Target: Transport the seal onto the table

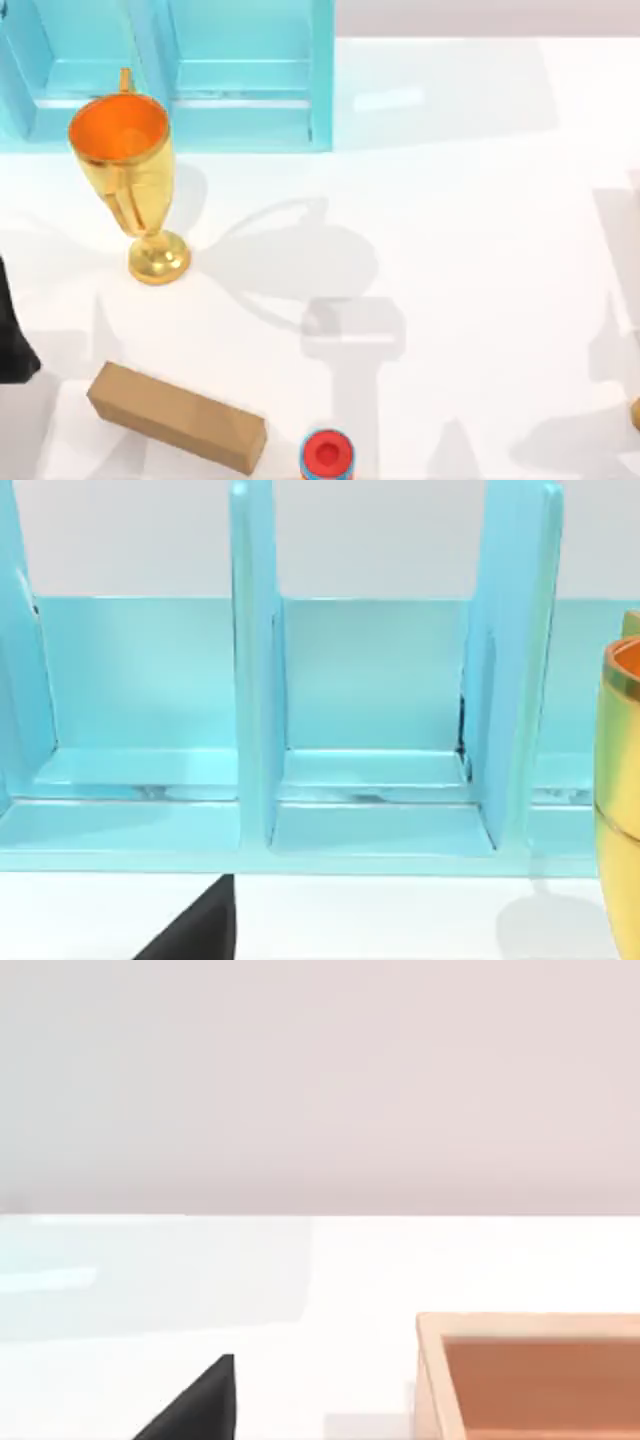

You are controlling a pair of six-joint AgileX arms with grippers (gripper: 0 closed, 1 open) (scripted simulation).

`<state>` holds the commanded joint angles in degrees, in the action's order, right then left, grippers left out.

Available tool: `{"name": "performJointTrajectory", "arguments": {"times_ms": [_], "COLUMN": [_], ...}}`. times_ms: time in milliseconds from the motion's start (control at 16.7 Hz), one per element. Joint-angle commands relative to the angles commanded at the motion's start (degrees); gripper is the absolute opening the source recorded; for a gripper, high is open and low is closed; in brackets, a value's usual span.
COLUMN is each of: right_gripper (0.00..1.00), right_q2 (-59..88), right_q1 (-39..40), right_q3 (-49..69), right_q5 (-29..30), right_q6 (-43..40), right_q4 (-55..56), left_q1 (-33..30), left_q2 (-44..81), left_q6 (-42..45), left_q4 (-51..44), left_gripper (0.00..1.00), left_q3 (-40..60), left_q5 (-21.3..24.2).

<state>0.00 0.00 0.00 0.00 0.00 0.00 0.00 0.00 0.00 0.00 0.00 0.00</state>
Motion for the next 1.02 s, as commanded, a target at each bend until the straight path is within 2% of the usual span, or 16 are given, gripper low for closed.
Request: {"name": "performJointTrajectory", "arguments": {"times_ms": [240,420,1020], "right_gripper": [1.00,1.00,1.00], "right_q2": [1.8,9.2,61.3], "right_q1": [-0.8,-3.5,-18.6], "right_q3": [1.8,8.6,47.8], "right_q5": [0.0,0.0,-0.1], "right_q6": [-0.7,-3.3,-18.1], "right_q4": [-1.7,-8.1,-43.8], "left_q1": [0.0,0.0,0.0], "left_q2": [0.0,0.0,0.0], "left_q6": [0.0,0.0,0.0], "left_q4": [0.0,0.0,0.0], "left_gripper": [1.00,1.00,1.00], "left_q3": [0.0,0.0,0.0], "left_q5": [0.0,0.0,0.0]}}
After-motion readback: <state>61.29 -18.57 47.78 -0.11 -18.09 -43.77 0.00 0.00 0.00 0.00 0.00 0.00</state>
